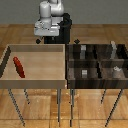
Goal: Place the box of cereal into the appropriate compartment.
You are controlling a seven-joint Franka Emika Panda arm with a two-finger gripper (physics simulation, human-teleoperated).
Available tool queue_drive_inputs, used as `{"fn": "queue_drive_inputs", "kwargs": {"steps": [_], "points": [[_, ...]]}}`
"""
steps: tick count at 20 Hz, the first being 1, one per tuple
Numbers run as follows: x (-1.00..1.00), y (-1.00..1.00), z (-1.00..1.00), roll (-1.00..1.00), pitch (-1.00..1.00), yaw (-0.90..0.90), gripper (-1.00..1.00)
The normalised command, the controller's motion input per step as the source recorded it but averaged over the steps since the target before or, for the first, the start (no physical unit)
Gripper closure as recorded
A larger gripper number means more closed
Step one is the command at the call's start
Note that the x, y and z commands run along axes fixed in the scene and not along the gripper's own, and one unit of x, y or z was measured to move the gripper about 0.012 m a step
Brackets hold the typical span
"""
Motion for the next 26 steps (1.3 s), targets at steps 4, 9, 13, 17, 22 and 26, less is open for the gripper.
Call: {"fn": "queue_drive_inputs", "kwargs": {"steps": [4, 9, 13, 17, 22, 26], "points": [[0.00, -1.00, 0.00, 0.00, 0.00, 0.00, -1.00], [0.00, -1.00, 0.00, 0.00, 0.00, 0.00, -1.00], [0.00, -1.00, 0.00, 0.00, 0.00, 0.00, -1.00], [0.00, -0.75, 0.08, 0.00, 0.00, 0.00, -1.00], [0.00, 0.00, 0.80, 0.00, 0.00, 0.00, -1.00], [0.25, 0.00, 1.00, 0.00, 0.00, 0.00, -1.00]]}}
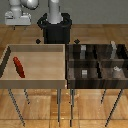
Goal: Place the box of cereal into the appropriate compartment.
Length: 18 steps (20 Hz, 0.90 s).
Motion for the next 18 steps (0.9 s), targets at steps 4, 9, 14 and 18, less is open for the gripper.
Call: {"fn": "queue_drive_inputs", "kwargs": {"steps": [4, 9, 14, 18], "points": [[0.50, 0.00, 0.00, 0.00, 0.00, 0.00, -1.00], [1.00, 0.00, 0.00, 0.00, 0.00, 0.00, -1.00], [1.00, 0.00, 0.00, 0.00, 0.00, 0.00, -1.00], [1.00, 0.00, 0.00, 0.00, 0.00, 0.00, -1.00]]}}
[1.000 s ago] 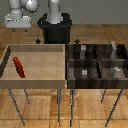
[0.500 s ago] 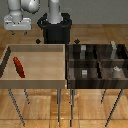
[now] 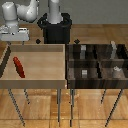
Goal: Place the box of cereal into the appropriate compartment.
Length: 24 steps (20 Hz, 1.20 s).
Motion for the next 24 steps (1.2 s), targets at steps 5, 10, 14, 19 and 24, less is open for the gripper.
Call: {"fn": "queue_drive_inputs", "kwargs": {"steps": [5, 10, 14, 19, 24], "points": [[0.60, 0.00, 0.00, 0.00, 0.00, 0.00, -1.00], [-0.20, 0.00, 0.00, 0.00, 0.00, 0.00, -1.00], [0.25, 0.00, -0.25, 0.00, 0.00, 0.00, -1.00], [0.00, 0.00, 0.00, 0.00, 0.00, 0.00, -1.00], [0.00, 0.00, -0.40, 0.00, 0.00, 0.00, -1.00]]}}
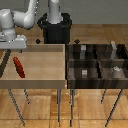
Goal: Place the box of cereal into the appropriate compartment.
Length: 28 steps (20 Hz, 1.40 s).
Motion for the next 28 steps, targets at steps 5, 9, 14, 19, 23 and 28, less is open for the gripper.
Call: {"fn": "queue_drive_inputs", "kwargs": {"steps": [5, 9, 14, 19, 23, 28], "points": [[0.00, 0.00, -0.60, 0.00, 0.00, 0.00, -1.00], [0.00, 0.00, -1.00, 0.00, 0.00, 0.00, -1.00], [0.00, 0.00, -0.60, 0.00, 0.00, 0.00, 1.00], [0.00, 0.00, 0.00, 0.00, 0.00, 0.00, 1.00], [0.00, 0.00, 0.25, 0.00, 0.00, 0.00, 1.00], [0.00, 0.00, 0.80, 0.00, 0.00, 0.00, 1.00]]}}
